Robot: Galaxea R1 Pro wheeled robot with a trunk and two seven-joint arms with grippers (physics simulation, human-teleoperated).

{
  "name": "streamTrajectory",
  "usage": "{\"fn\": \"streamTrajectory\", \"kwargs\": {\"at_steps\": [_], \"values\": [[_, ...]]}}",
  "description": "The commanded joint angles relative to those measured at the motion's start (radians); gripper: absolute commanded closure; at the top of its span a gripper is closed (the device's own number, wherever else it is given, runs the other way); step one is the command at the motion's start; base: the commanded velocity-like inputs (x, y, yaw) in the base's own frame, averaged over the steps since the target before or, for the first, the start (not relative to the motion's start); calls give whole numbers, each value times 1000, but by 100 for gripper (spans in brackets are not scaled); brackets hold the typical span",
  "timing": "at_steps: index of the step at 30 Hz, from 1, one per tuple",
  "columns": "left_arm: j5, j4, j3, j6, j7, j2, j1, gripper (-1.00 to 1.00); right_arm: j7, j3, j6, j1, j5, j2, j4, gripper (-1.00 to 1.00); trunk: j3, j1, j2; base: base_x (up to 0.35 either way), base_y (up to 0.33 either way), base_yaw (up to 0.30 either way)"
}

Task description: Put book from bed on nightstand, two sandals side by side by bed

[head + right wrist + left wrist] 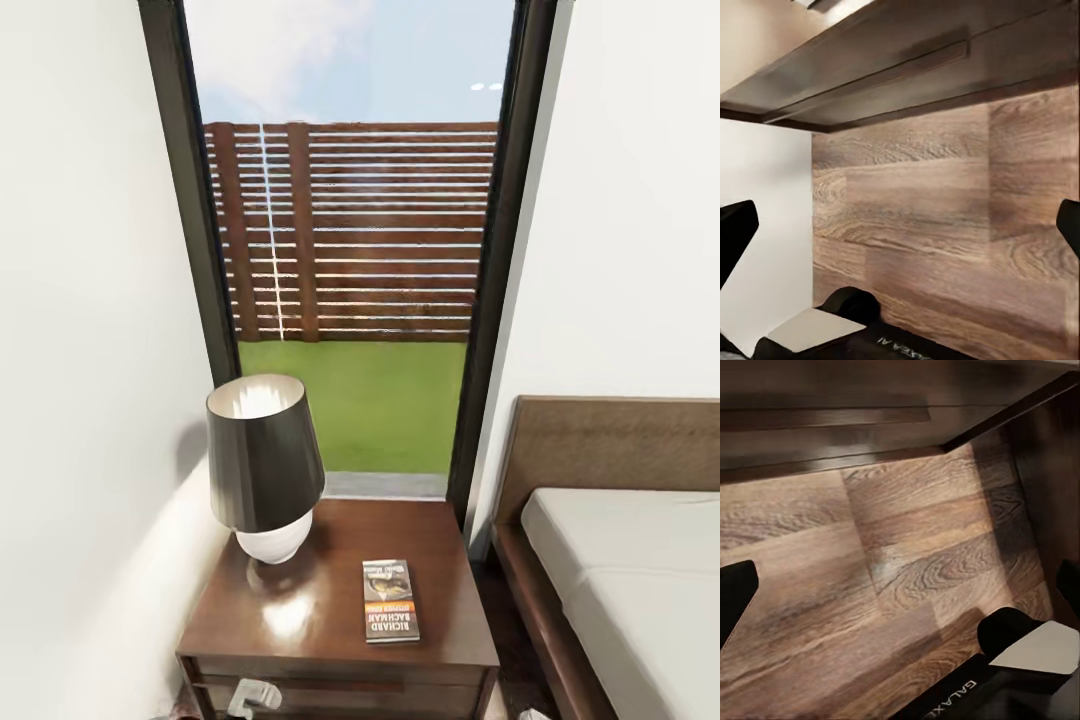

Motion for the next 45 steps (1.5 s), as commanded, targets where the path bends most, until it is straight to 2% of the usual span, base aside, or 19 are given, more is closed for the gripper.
{"fn": "streamTrajectory", "kwargs": {"at_steps": [1, 4, 7, 8, 10, 13, 15, 18, 22, 25, 31, 45], "values": [[-4, 1, 9, 5, 4, -1, 2, -100, -19, -6, 5, 7, -7, 0, 4, -100, 2, -4, 7, 0, 0, 0], [-4, 14, 9, -10, 42, -1, 18, -100, -118, -6, -1, 37, -7, -1, 7, -100, 12, -16, 28, 0, 0, 0], [-4, 19, 9, -16, 82, 0, 40, -100, -177, -6, -3, 49, -6, 0, 8, -100, 21, -27, 49, 0, 0, 0], [-4, 21, 9, -18, 120, 0, 62, -100, -214, -6, -4, 53, -6, 0, 9, -100, 24, -31, 56, 0, 0, 0], [-4, 21, 9, -19, 149, 0, 80, -100, -246, -5, -4, 54, -1, 0, 9, -100, 30, -39, 70, 0, 0, 0], [-4, 23, 9, -26, 185, -1, 111, -100, -296, -4, -4, 55, 47, 2, 9, -100, 40, -50, 91, 0, 0, 0], [-4, 29, 9, -34, 216, -1, 128, -100, -321, -4, -4, 55, 118, 3, 9, -100, 46, -58, 105, 0, 0, 0], [-4, 50, 9, -46, 271, -1, 138, -100, -335, -4, -4, 55, 188, 5, 10, -100, 56, -69, 126, 0, 0, 0], [-4, 103, 9, -72, 343, 0, 145, -100, -382, -4, -3, 55, 222, 7, 10, -100, 68, -85, 154, 0, 0, 0], [-4, 127, 9, -96, 367, 0, 149, -100, -410, -4, -3, 65, 228, 8, 11, -100, 77, -96, 175, 0, 0, 0], [-3, 135, 10, -106, 374, 4, 150, -100, -419, -4, -5, 102, 230, 8, 11, -100, 96, -119, 217, 0, 0, 0], [-2, 138, 10, -108, 375, 9, 150, -100, -420, -4, -5, 109, 231, 11, 9, -100, 96, -119, 217, 0, 0, 0]]}}
